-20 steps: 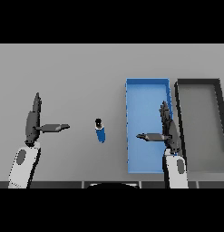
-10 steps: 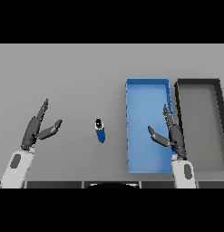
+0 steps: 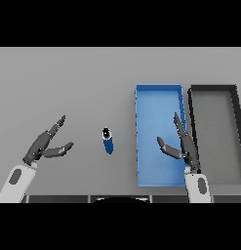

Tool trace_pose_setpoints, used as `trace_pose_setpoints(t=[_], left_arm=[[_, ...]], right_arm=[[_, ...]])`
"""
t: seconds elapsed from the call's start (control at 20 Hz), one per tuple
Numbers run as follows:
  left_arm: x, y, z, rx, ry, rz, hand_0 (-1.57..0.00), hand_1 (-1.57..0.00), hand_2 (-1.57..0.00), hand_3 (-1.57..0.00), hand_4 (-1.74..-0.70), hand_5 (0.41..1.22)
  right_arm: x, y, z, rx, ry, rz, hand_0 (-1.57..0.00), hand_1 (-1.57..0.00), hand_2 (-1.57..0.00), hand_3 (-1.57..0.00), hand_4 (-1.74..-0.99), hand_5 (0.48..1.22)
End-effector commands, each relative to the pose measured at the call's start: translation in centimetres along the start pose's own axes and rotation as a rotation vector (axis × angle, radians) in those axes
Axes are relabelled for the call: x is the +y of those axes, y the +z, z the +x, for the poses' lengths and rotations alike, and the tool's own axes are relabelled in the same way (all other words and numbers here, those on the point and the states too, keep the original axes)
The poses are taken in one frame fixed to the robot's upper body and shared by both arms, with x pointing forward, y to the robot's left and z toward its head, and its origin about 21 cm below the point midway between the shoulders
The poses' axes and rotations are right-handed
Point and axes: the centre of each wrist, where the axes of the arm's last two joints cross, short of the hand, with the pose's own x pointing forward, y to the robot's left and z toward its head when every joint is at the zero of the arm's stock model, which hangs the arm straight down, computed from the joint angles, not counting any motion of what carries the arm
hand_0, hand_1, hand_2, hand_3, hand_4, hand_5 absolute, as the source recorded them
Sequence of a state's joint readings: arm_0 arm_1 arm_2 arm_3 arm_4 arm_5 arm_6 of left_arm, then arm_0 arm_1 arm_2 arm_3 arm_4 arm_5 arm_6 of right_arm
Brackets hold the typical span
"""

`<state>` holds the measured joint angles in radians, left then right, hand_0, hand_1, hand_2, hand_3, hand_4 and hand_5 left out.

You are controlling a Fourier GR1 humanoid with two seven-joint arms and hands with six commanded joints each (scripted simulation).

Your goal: Pick up the blue pipe and place it into the blue bin.

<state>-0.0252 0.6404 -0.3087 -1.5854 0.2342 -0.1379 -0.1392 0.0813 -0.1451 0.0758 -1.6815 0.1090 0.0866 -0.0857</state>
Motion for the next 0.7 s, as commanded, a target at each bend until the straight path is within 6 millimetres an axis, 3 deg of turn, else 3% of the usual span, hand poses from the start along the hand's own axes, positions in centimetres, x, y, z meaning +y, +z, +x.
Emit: trace_pose_setpoints(t=[0.0, 0.2, 0.65], left_arm=[[-0.7, -0.3, 0.3, 0.016, -0.005, -0.04, 0.0, 0.0, 0.0, 0.0, -1.04, 0.548], [-2.8, -0.9, 1.6, 0.044, 0.01, -0.165, 0.0, 0.0, 0.0, 0.0, -1.08, 0.488], [-8.3, -3.9, 1.1, 0.027, 0.024, -0.301, 0.0, 0.0, 0.0, 0.0, -1.12, 0.446]], right_arm=[[0.0, 0.1, -0.1, -0.009, 0.011, 0.001, 0.0, 0.0, 0.0, 0.0, -1.223, 0.601], [-0.4, -0.2, -0.1, -0.026, 0.003, 0.006, 0.0, 0.0, 0.0, 0.0, -1.239, 0.606], [-0.1, -0.5, 0.2, -0.017, -0.015, 0.005, 0.0, 0.0, 0.0, 0.0, -1.272, 0.617]])
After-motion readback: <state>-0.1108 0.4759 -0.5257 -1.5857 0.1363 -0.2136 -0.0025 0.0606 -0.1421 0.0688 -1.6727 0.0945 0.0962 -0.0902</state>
